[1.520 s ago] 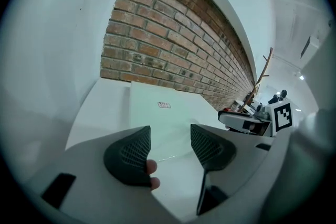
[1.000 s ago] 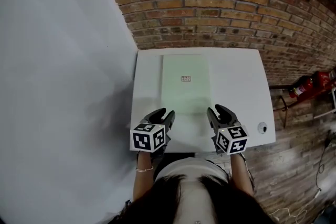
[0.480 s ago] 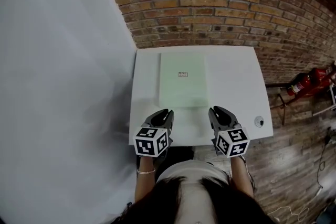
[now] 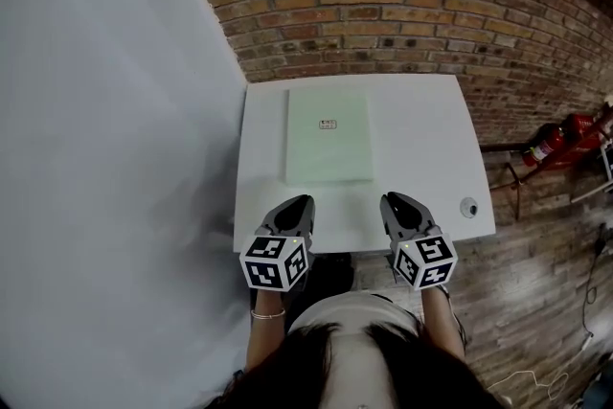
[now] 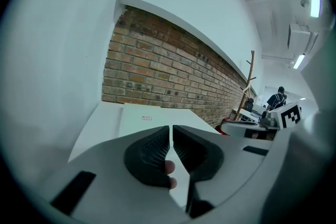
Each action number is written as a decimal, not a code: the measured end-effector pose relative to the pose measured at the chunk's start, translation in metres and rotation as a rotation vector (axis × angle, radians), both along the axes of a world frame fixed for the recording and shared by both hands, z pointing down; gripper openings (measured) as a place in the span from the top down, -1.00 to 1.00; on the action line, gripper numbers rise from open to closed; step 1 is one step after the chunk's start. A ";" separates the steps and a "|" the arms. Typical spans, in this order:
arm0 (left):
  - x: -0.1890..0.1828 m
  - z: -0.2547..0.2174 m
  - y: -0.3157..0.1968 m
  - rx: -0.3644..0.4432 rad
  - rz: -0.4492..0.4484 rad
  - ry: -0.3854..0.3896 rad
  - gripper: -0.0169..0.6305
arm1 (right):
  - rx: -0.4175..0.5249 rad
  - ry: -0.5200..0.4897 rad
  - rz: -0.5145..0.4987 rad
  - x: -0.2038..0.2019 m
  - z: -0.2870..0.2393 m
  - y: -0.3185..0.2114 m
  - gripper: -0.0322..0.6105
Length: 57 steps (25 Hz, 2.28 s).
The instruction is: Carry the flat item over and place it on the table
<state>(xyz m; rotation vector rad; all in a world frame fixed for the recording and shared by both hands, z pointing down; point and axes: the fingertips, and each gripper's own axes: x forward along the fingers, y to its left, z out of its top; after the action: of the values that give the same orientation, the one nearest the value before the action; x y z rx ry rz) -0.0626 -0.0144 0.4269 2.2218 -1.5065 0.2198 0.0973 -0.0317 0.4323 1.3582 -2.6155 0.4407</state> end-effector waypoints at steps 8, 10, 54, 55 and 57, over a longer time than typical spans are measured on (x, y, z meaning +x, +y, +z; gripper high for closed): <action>0.008 -0.019 0.023 0.086 -0.038 -0.029 0.91 | 0.080 -0.009 -0.006 0.008 -0.023 0.024 0.72; 0.009 -0.025 0.027 0.118 -0.047 -0.044 0.92 | 0.109 -0.018 -0.005 0.009 -0.031 0.029 0.72; 0.039 -0.090 0.141 0.369 -0.054 -0.080 0.92 | 0.463 -0.040 0.098 0.041 -0.119 0.158 0.77; 0.039 -0.090 0.144 0.370 -0.055 -0.080 0.92 | 0.465 -0.036 0.099 0.041 -0.118 0.161 0.77; 0.039 -0.090 0.150 0.372 -0.055 -0.082 0.92 | 0.470 -0.032 0.100 0.042 -0.118 0.168 0.77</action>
<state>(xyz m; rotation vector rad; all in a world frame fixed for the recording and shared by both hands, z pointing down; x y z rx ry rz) -0.0236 0.1357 0.3374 2.4750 -1.7702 0.0125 0.1388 0.1361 0.3144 1.6238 -2.7976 -0.1591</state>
